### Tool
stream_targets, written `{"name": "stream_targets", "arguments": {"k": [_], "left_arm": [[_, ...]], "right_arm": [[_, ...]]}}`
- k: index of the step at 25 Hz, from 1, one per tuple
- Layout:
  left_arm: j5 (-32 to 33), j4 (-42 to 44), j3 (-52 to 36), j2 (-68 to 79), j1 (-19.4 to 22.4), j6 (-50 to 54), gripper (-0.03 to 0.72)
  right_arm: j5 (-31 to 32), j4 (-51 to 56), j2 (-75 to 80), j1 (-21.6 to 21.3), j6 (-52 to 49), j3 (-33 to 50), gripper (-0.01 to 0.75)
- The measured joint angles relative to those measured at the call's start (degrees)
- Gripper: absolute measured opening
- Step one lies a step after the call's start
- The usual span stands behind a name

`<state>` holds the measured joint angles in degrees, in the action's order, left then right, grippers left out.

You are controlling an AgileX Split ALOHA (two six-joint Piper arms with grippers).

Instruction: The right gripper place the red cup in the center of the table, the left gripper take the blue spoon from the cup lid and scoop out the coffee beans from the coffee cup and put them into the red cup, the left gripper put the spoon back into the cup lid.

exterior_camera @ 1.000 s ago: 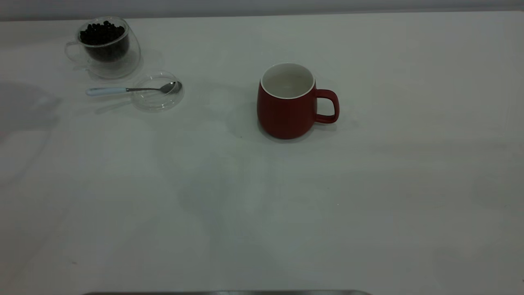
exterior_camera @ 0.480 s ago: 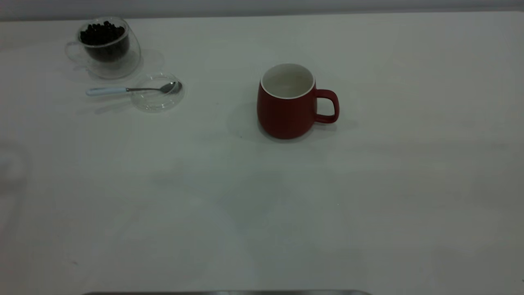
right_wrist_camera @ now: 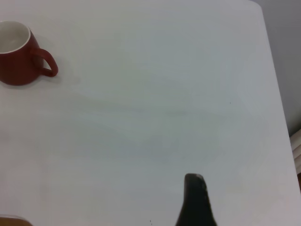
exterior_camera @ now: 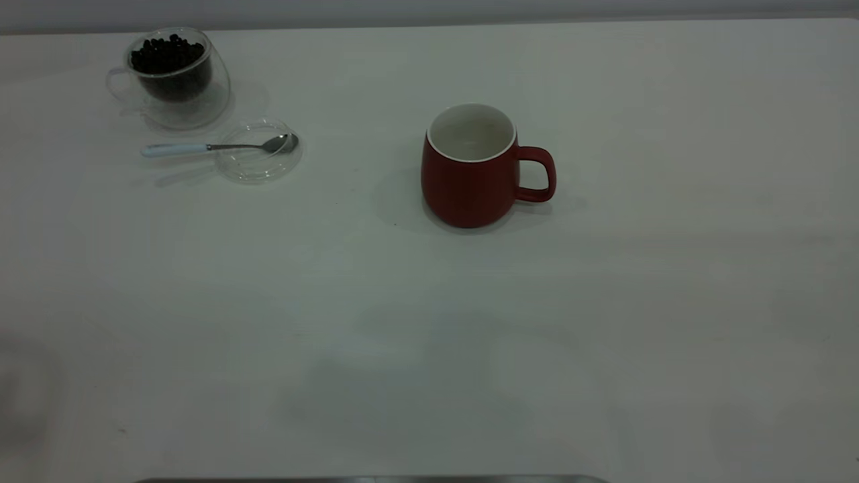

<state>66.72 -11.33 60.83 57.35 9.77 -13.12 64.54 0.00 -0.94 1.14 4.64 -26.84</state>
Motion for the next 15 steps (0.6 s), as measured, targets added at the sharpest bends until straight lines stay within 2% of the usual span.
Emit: {"name": "stream_targets", "arguments": {"k": [3, 6, 11, 15], "left_arm": [[0.00, -0.13, -7.00, -9.18, -6.26, 0.05, 0.464], [0.00, 0.49, -12.29, -19.28, -10.82, 0.11, 0.464], [0.00, 3.44, -19.96, -35.39, -14.46, 3.18, 0.464], [-0.34, 6.13, -26.68, -43.69, -14.80, 3.99, 0.464]], "right_arm": [[0.00, 0.00, 0.00, 0.00, 0.00, 0.00, 0.590], [0.00, 0.00, 0.00, 0.00, 0.00, 0.00, 0.590], [0.00, 0.31, 0.00, 0.00, 0.00, 0.00, 0.590], [0.00, 0.36, 0.00, 0.00, 0.00, 0.00, 0.590]]}}
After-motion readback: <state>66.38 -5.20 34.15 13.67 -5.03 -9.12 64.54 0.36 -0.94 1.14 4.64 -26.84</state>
